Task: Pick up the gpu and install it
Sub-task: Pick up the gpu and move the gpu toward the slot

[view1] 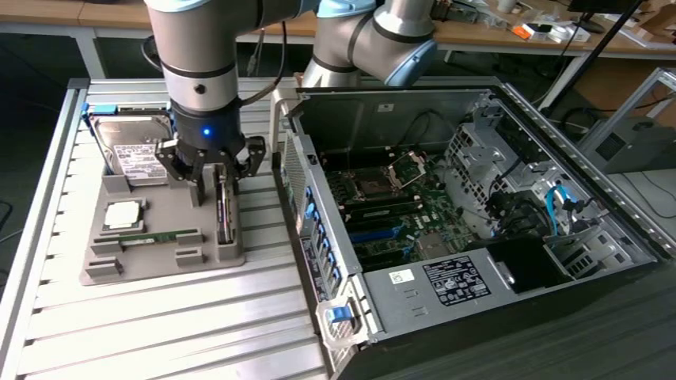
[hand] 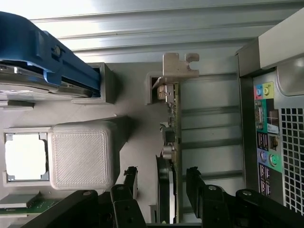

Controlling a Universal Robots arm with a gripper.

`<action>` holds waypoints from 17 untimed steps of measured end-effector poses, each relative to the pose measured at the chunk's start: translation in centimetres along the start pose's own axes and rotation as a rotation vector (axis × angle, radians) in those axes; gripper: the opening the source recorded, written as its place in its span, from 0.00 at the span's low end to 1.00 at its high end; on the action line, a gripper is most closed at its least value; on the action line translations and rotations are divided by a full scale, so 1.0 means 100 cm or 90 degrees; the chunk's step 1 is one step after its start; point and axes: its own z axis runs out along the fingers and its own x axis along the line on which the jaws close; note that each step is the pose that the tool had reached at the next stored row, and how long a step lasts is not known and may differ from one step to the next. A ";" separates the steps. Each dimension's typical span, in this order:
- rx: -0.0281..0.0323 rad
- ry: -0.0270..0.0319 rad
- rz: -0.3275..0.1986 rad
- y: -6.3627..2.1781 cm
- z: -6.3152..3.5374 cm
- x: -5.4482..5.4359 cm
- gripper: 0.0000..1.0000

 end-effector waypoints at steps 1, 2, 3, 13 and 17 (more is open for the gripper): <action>0.0000 0.0000 0.000 -0.0002 0.0012 0.000 0.54; 0.0001 0.0000 0.000 -0.0003 0.0022 0.000 0.54; 0.0002 0.0000 0.000 -0.0003 0.0030 0.000 0.54; 0.0003 0.0000 0.000 -0.0004 0.0038 0.000 0.40; 0.0003 0.0001 0.000 -0.0004 0.0037 0.000 0.29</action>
